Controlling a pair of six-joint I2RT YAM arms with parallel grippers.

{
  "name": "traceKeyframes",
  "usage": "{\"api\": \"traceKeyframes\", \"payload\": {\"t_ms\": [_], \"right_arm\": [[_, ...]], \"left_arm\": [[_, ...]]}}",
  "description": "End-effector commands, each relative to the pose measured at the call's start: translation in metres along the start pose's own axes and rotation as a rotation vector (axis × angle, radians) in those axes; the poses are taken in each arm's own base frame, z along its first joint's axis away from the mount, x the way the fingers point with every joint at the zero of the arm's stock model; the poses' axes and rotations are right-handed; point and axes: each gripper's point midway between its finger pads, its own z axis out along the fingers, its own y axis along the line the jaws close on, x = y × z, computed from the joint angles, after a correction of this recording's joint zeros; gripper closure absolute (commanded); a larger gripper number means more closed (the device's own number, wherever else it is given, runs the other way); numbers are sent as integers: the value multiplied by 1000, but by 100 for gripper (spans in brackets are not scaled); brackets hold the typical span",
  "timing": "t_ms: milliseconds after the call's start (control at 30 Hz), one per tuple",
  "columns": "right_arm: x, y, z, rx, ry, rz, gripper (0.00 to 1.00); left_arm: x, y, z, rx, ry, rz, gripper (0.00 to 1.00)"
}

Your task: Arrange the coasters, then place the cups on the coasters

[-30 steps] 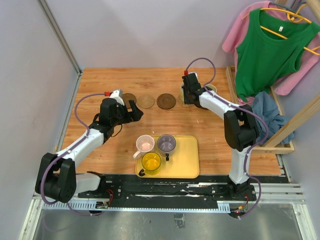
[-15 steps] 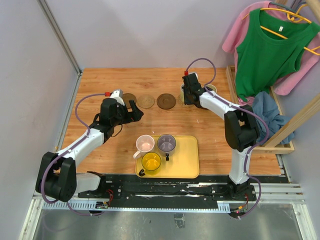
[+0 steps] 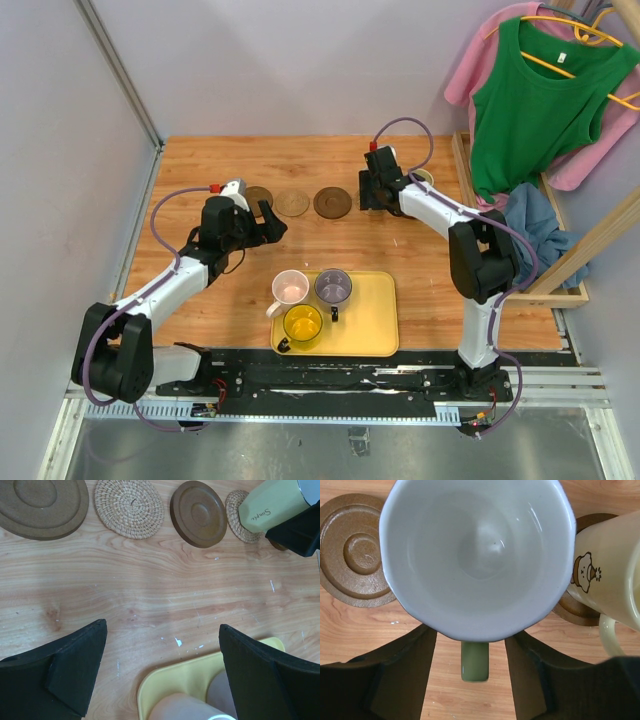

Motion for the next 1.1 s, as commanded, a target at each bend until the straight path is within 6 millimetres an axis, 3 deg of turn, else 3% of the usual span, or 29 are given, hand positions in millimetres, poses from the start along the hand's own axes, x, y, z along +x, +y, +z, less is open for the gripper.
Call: {"api": "traceKeyframes", "payload": {"t_ms": [0, 267, 533, 700, 767, 900, 1067], "right_arm": [[-1, 0, -13, 4, 5, 12, 39], [9, 4, -40, 20, 0, 6, 32], [17, 22, -115, -78, -80, -70, 32], [59, 36, -154, -195, 0, -139, 33], [80, 44, -168, -228, 40, -163, 28], [113, 57, -196, -224, 68, -179, 3], [143, 78, -212, -309, 117, -189, 1]], "left_arm": [[-5, -4, 2, 21, -18, 4, 3], [-5, -6, 2, 31, -16, 1, 3], [-7, -8, 0, 40, -20, 15, 3], [-5, -9, -1, 46, -15, 15, 3], [-3, -7, -2, 40, -11, 16, 3], [1, -6, -3, 36, -1, 15, 3], [11, -4, -5, 41, 28, 2, 3]]}}
